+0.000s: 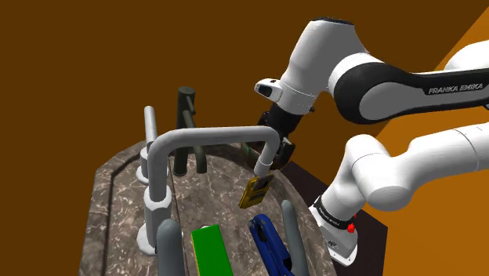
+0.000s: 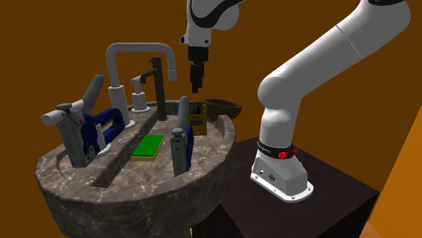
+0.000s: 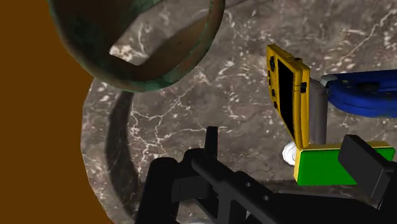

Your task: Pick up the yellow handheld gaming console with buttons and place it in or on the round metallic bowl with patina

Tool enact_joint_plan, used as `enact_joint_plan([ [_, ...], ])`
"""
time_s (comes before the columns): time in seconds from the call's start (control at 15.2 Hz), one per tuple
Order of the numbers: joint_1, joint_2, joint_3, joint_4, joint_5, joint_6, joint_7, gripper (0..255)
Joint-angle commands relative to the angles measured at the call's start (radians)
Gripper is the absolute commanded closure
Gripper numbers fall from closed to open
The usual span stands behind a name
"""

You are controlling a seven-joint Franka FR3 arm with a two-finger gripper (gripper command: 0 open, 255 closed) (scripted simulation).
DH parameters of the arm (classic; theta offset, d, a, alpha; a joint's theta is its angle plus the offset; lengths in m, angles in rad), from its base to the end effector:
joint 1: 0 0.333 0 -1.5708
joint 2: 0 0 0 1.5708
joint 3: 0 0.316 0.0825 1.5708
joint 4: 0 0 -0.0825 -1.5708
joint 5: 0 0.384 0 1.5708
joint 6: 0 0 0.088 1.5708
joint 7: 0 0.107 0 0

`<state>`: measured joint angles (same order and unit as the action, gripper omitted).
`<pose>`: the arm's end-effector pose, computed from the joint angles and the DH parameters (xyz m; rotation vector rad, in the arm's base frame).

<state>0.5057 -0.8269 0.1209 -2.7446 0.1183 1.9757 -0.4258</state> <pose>0.2456 0.1854 0.4512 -2.7539 -1.4555 -0.0845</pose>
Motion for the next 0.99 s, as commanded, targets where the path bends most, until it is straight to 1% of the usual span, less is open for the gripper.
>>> enact_joint_plan([
  [0.0,0.055,0.014,0.02,-0.03,0.013,0.045,-0.05,0],
  [0.13,0.108,0.01,0.038,-0.072,0.026,0.083,-0.097,0],
  [0.59,0.113,0.066,0.051,-0.138,0.039,0.205,-0.099,0],
  [0.92,0.113,0.072,0.052,-0.143,0.04,0.215,-0.099,0],
])
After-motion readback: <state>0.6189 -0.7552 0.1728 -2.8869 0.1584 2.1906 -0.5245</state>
